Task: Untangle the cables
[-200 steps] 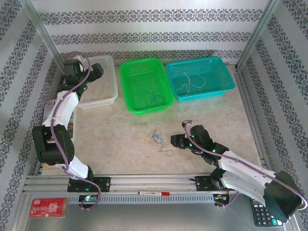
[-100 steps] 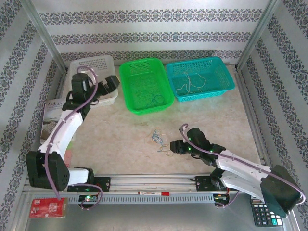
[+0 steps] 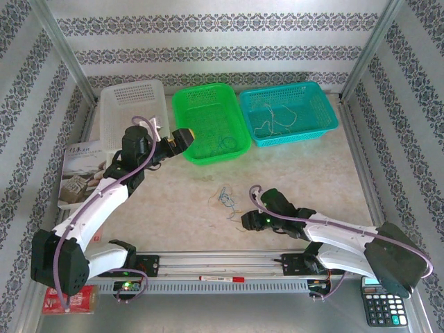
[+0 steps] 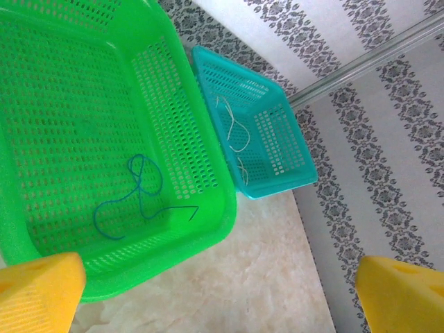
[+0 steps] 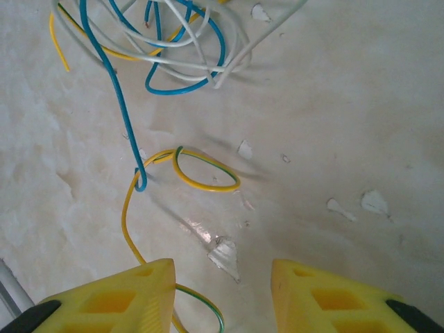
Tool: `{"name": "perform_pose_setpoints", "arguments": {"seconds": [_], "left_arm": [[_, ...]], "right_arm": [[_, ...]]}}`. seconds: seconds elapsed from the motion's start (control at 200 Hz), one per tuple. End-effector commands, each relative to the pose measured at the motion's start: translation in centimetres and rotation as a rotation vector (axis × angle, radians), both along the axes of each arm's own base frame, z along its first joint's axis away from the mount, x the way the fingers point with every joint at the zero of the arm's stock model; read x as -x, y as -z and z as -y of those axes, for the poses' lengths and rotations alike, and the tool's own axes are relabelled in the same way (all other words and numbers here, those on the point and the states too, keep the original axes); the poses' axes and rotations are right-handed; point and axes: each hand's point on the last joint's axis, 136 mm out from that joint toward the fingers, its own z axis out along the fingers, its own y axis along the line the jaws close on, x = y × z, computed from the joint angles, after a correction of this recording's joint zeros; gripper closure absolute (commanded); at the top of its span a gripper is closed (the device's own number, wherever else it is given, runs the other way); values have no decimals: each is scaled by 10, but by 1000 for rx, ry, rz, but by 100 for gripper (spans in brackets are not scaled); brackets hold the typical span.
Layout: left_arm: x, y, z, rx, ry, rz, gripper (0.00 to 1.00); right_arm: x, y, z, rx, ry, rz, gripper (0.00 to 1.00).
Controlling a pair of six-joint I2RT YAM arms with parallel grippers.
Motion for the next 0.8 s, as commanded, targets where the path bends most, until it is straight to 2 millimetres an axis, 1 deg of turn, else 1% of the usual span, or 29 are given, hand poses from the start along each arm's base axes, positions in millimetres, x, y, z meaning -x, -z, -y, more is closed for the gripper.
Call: {"name": "perform_pose_setpoints", "arguments": {"seconds": [0.0,0.175,0.295,0.43,0.679,0.794], "left_arm": [[2,-21,4,42,-1,67,0],[2,-23,6,44,4,71,0],[2,-24,8,50,7,73,0],[3,-24,9,53,9,74,0],[3,-25,10,61,9,74,0],[2,-26,11,68,6,75,0]], "right_arm": [[3,-6,-6,-33,-31,16,57],[7,-23,-8,-90,-36,46,50],[8,-26,-7,-100,-35,59,47],[11,-19,-6,-79,-47,50,46],[18,-8,-12,-27,-115,52,46],[19,-4,-13,-11,-131,54,48]]}}
